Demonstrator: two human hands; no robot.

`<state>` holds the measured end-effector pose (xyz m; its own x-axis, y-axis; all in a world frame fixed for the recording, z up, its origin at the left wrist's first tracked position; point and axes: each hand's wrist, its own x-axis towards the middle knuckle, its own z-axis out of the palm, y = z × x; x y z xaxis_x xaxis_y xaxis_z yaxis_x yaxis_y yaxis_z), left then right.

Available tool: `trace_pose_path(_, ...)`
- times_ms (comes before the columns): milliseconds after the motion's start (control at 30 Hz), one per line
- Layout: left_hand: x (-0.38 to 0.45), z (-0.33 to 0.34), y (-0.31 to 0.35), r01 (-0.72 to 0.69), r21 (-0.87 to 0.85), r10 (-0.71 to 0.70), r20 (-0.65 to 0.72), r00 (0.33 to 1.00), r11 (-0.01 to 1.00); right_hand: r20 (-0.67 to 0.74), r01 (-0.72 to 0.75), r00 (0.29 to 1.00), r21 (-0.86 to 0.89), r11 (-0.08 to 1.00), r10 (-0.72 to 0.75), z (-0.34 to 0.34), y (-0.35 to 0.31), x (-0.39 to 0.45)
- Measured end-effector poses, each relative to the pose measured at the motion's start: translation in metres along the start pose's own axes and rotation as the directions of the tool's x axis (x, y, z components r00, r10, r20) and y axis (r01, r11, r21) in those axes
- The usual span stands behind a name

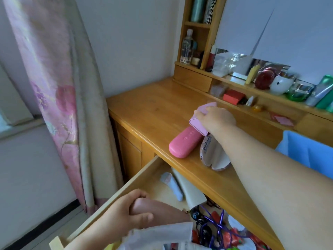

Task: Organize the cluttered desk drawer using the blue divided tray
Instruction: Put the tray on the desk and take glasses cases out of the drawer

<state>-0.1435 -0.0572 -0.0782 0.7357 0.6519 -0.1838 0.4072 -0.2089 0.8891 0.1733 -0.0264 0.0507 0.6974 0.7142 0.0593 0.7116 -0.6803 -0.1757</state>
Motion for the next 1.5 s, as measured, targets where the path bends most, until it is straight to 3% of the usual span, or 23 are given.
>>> trace_pose_path(100, -0.001, 0.003, 0.0, 0.005, -0.286, -0.021, -0.052, 0.998, 0.958, -0.049, 0.051, 0.997, -0.104, 0.993, -0.056, 0.001, 0.005, -0.013)
trace_pose_path(133, -0.001, 0.004, 0.001, -0.01, -0.334, -0.012, -0.066, 0.998, 0.943, -0.151, 0.132, 0.978, -0.067, 0.989, -0.141, 0.001, 0.009, -0.025)
trace_pose_path(200, -0.002, 0.005, 0.007, -0.06, -0.389, 0.027, -0.091, 0.996, 0.919, -0.338, 0.42, 0.866, 0.091, 0.903, -0.369, 0.004, 0.016, -0.061)
trace_pose_path(233, -0.003, 0.006, 0.01, -0.083, -0.418, 0.043, -0.104, 0.994, 0.905, -0.33, 0.549, 0.815, 0.177, 0.817, -0.476, 0.007, 0.019, -0.081)
trace_pose_path(300, -0.003, 0.008, 0.018, -0.109, -0.503, 0.067, -0.101, 0.993, 0.857, -0.062, 0.63, 0.747, 0.38, 0.677, -0.662, 0.014, 0.023, -0.119)
trace_pose_path(367, -0.004, 0.01, 0.025, -0.117, -0.584, 0.091, -0.074, 0.993, 0.803, 0.289, 0.529, 0.65, 0.491, 0.692, -0.702, 0.025, 0.031, -0.141)
trace_pose_path(433, -0.006, 0.012, 0.029, -0.119, -0.625, 0.1, -0.066, 0.993, 0.771, 0.432, 0.444, 0.601, 0.519, 0.73, -0.672, 0.036, 0.042, -0.15)
trace_pose_path(567, -0.015, 0.02, 0.029, -0.037, -0.547, 0.077, 0.05, 0.996, 0.836, 0.397, 0.217, 0.695, 0.679, 0.701, -0.599, 0.048, 0.053, -0.168)
trace_pose_path(667, -0.023, 0.03, 0.03, 0.112, -0.29, -0.051, 0.209, 0.977, 0.95, 0.334, 0.132, 0.78, 0.739, 0.661, -0.529, 0.057, 0.056, -0.186)
trace_pose_path(733, -0.025, 0.036, 0.027, 0.094, -0.027, -0.089, 0.159, 0.983, 0.995, 0.314, 0.07, 0.826, 0.768, 0.637, -0.468, 0.06, 0.055, -0.199)
trace_pose_path(767, -0.027, 0.04, 0.025, 0.074, 0.017, -0.076, 0.103, 0.992, 0.997, 0.305, 0.024, 0.845, 0.8, 0.6, -0.44, 0.06, 0.055, -0.204)
trace_pose_path(833, -0.031, 0.044, 0.019, 0.015, -0.063, -0.014, 0.018, 1.0, 0.998, 0.279, -0.083, 0.88, 0.887, 0.454, -0.385, 0.056, 0.054, -0.209)
trace_pose_path(933, -0.04, 0.049, 0.013, 0.03, -0.174, -0.023, 0.048, 0.999, 0.984, 0.231, -0.199, 0.936, 0.969, 0.144, -0.266, 0.033, 0.051, -0.202)
trace_pose_path(1000, -0.042, 0.057, 0.007, 0.103, -0.143, -0.099, 0.033, 0.994, 0.984, 0.174, -0.177, 0.98, 0.984, -0.022, -0.094, 0.01, 0.052, -0.181)
trace_pose_path(1033, -0.042, 0.062, 0.003, 0.129, -0.13, -0.13, -0.001, 0.992, 0.983, 0.166, -0.165, 0.986, 0.985, -0.046, 0.025, -0.002, 0.054, -0.164)
trace_pose_path(1100, -0.045, 0.065, 0.0, 0.172, -0.007, -0.172, -0.053, 0.984, 0.985, 0.198, -0.215, 0.957, 0.975, 0.059, 0.212, -0.025, 0.061, -0.125)
trace_pose_path(1167, -0.044, 0.069, -0.006, 0.19, 0.155, -0.179, -0.082, 0.981, 0.969, 0.297, -0.341, 0.922, 0.927, 0.157, 0.248, -0.037, 0.066, -0.095)
trace_pose_path(1267, -0.045, 0.066, -0.016, 0.231, 0.155, -0.227, -0.042, 0.973, 0.96, 0.433, -0.434, 0.893, 0.901, -0.019, 0.123, -0.038, 0.067, -0.07)
trace_pose_path(1333, -0.044, 0.069, -0.023, 0.271, 0.064, -0.278, 0.146, 0.949, 0.96, 0.403, -0.399, 0.914, 0.915, -0.062, 0.056, -0.037, 0.066, -0.064)
trace_pose_path(1367, -0.043, 0.07, -0.025, 0.283, 0.054, -0.288, 0.199, 0.937, 0.958, 0.364, -0.365, 0.93, 0.931, 0.004, 0.056, -0.035, 0.066, -0.062)
trace_pose_path(1433, -0.041, 0.072, -0.03, 0.261, 0.118, -0.279, 0.178, 0.943, 0.958, 0.246, -0.266, 0.963, 0.93, 0.255, 0.107, -0.03, 0.064, -0.065)
trace_pose_path(1500, -0.038, 0.077, -0.026, 0.19, 0.224, -0.23, 0.17, 0.958, 0.956, 0.099, -0.141, 0.988, 0.893, 0.427, 0.119, -0.022, 0.064, -0.08)
